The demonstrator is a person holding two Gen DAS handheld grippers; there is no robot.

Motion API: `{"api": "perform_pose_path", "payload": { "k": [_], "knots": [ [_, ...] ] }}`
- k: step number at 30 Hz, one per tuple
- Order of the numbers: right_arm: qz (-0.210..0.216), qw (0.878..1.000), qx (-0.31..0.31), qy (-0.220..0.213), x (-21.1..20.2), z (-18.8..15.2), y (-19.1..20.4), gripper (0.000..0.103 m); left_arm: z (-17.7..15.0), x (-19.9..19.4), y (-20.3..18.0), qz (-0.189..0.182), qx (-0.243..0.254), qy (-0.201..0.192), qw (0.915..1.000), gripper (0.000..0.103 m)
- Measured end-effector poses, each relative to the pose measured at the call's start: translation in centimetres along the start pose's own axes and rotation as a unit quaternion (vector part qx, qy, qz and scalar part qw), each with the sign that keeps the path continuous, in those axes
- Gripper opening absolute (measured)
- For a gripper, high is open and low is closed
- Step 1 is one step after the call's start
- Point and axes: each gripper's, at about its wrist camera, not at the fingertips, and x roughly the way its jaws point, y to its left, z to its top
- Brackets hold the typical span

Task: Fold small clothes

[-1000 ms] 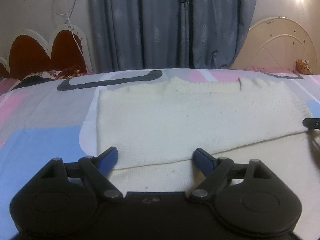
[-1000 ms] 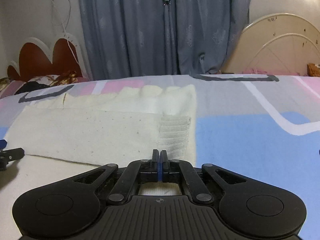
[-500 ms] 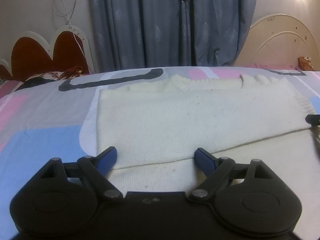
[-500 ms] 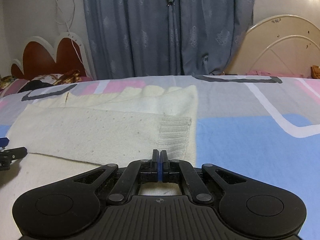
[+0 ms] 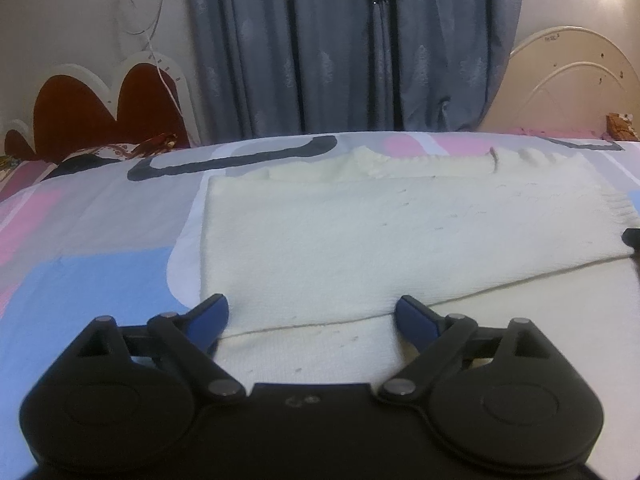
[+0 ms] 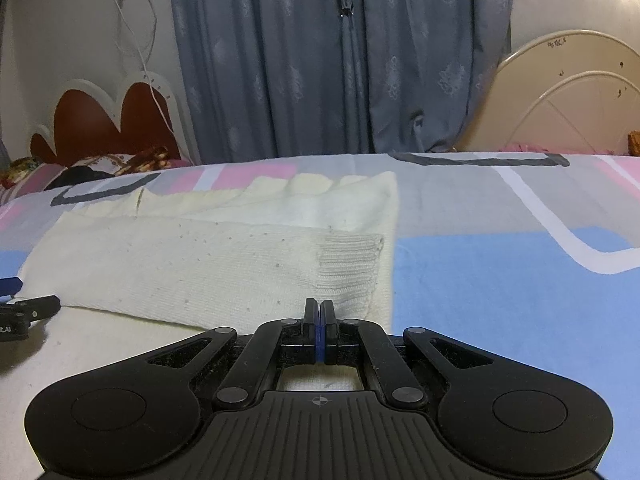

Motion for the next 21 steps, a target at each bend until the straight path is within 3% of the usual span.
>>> {"api": "perform_pose_path", "payload": {
  "k": [12,15,18,19,20,21],
  "knots": [
    [0.001,1.000,-0.006,-0.002,-0.1,0.0,-0.2,0.000,0.1,0.2,0.5,-0.007,-0.011,0.008,0.9999,0.095],
    [-0.015,0.999,-0.042,0.008,-0.3,0.6,0.9,0.000,0.3,-0.3,0.4,-0.008,0.009,0.003,0.9999,0.093],
    [-0.005,0.998,-0.058,-0.038,-2.4,1.0,1.3,0.000,-0.5,-0.4,1.0,-0.007,-0.005,0.004,1.0000,0.094],
    [-0.010,0.998,-0.056,-0.022,-1.7,0.8,1.1,0.000,-0.4,-0.2,1.4,-0.007,-0.020,0.008,0.9997,0.098],
    [-0.007,0.999,-0.039,0.022,-0.1,0.2,0.4,0.000,-0.2,0.1,1.7,-0.007,-0.031,0.018,0.9993,0.102],
    [0.000,0.999,-0.032,0.008,-0.3,0.1,0.1,0.000,-0.1,0.4,2.1,-0.014,-0.044,0.028,0.9985,0.102]
  ]
}}
